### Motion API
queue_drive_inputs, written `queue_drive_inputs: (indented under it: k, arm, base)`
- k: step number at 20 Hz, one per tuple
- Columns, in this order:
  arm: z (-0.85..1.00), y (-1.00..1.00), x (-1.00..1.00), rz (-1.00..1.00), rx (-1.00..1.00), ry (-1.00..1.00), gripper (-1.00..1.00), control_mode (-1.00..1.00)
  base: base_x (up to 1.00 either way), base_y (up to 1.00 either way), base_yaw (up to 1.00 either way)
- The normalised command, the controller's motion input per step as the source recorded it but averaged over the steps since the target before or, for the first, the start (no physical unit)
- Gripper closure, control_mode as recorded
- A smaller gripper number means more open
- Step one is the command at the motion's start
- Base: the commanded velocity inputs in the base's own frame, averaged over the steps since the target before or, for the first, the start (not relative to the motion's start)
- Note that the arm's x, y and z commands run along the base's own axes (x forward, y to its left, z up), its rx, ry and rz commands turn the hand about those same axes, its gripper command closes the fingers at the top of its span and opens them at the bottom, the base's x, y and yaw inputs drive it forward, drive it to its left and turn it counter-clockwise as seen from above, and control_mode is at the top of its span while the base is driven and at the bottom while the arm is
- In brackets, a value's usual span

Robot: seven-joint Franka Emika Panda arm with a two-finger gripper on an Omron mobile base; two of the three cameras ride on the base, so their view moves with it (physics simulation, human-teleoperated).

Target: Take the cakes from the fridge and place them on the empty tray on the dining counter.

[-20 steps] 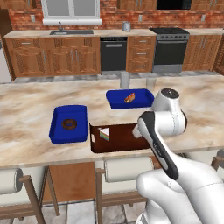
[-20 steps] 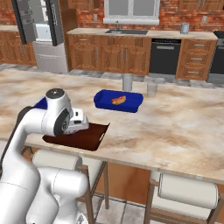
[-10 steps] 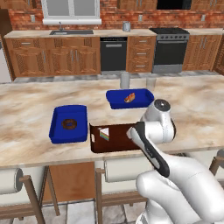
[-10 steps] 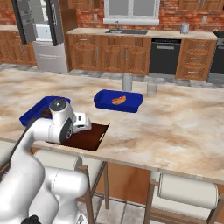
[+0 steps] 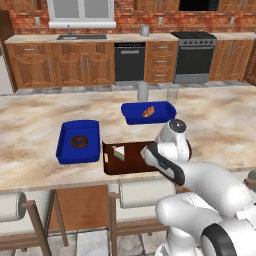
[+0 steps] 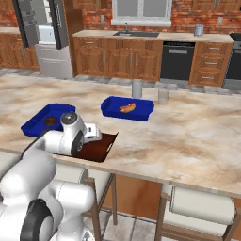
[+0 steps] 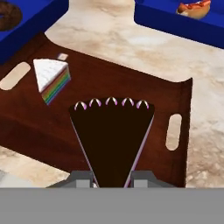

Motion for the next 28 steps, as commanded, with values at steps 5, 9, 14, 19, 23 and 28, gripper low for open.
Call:
queue_drive_inputs:
  k: [5,9,14,19,23,28]
  arm:
    - [-0.29,0.08,0.38,0.00,0.00,0.00,1.00,-1.00]
    - [-0.28,0.02,0.31,0.00,0.00,0.00,1.00,-1.00]
    - [-0.29,0.00,0.30,0.00,0.00,0.00,1.00,-1.00]
    - [-0.26,0.01,0.30,0.00,0.00,0.00,1.00,-1.00]
    - [-0.24,0.01,0.27,0.00,0.00,0.00,1.00,-1.00]
    - [-0.27,0.02,0.25,0.00,0.00,0.00,1.00,-1.00]
  base:
    - [0.00,0.00,0.00]
    - [0.00,0.00,0.00]
    - [0.00,0.00,0.00]
    - [0.00,0.00,0.00]
    - [0.00,0.00,0.00]
    - [0.00,0.00,0.00]
